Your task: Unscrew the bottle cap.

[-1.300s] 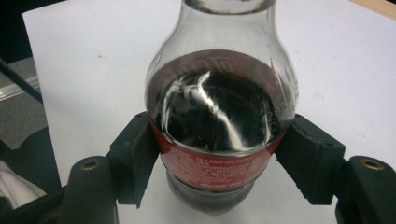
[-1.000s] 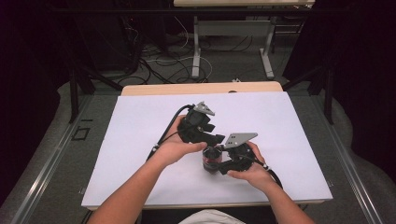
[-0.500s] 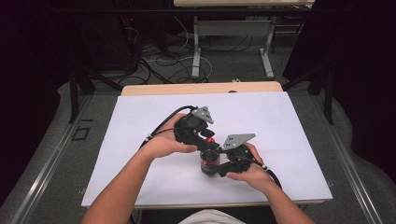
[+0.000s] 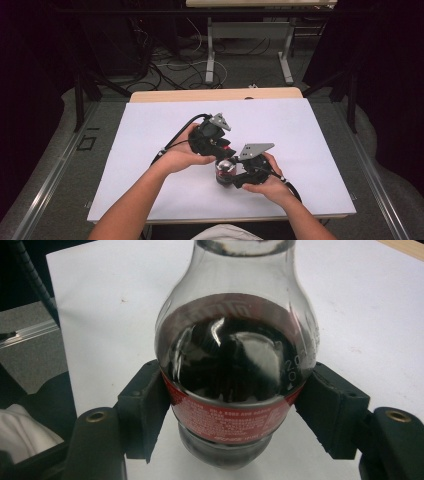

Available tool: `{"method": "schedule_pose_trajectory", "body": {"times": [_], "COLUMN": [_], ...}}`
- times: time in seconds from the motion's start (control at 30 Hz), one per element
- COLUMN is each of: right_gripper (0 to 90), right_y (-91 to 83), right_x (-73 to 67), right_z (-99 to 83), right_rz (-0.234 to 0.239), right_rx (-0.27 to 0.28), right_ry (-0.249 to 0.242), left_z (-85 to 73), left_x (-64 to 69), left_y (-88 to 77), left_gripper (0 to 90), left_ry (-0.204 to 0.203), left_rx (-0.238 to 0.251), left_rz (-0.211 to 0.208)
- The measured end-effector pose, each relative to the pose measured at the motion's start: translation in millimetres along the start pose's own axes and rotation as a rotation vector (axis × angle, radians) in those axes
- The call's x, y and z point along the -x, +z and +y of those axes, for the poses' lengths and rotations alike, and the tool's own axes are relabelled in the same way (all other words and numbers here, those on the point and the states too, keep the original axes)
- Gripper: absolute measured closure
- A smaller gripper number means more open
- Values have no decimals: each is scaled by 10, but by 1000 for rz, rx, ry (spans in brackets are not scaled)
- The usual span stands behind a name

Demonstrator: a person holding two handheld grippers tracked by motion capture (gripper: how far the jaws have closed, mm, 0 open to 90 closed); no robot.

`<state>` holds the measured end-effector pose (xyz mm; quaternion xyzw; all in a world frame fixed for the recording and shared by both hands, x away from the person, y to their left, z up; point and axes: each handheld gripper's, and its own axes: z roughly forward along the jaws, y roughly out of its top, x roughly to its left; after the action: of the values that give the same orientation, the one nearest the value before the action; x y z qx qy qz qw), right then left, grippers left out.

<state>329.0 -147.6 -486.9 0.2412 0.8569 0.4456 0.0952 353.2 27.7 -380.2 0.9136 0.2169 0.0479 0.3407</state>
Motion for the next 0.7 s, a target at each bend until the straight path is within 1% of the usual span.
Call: {"method": "schedule_pose_trajectory", "body": {"times": [0.03,0.07,0.1,0.13,0.17,0.2,0.23,0.3,0.33,0.37,0.4,0.43,0.47,0.5,0.53,0.6,0.67,0.7], "right_gripper": [321,321,321,322,321,321,321,322,322,321,321,322,321,321,321,322,322,321], "right_y": [0,-4,-4,-5,-18,-16,-16,-16,-13,-19,-19,-16,-11,-11,-10,-14,-8,-5], "right_x": [8,9,9,13,22,25,27,28,31,36,36,33,32,32,33,38,38,37], "right_z": [-2,-3,-3,-6,-3,-10,-11,-11,-13,-11,-11,-12,-14,-14,-17,-18,-21,-22], "right_rz": [-11,-16,-16,-24,-22,-40,-45,-48,-53,-61,-61,-58,-71,-71,-77,-72,-74,-71], "right_rx": [11,11,11,15,-1,12,12,12,14,4,4,10,11,11,6,-9,-5,7], "right_ry": [1,8,8,9,9,19,21,20,23,24,24,31,29,29,26,29,28,32], "left_z": [4,11,12,19,22,25,23,25,23,23,24,20,20,20,21,22,26,26], "left_x": [13,27,55,71,89,106,120,142,153,160,152,155,161,165,188,196,192,179], "left_y": [5,8,22,27,35,43,60,72,83,86,76,89,95,104,126,132,124,114], "left_gripper": [618,618,618,618,618,618,619,619,619,619,619,619,619,619,619,619,618,616], "left_ry": [-6,-8,-32,-36,-54,-82,-100,-130,-149,-154,-154,-180,-197,-208,-240,-249,-257,-240], "left_rx": [3,3,15,15,20,28,50,55,68,70,54,68,74,76,98,97,94,93], "left_rz": [14,34,59,84,96,107,126,149,160,169,172,174,174,182,191,200,200,197]}}
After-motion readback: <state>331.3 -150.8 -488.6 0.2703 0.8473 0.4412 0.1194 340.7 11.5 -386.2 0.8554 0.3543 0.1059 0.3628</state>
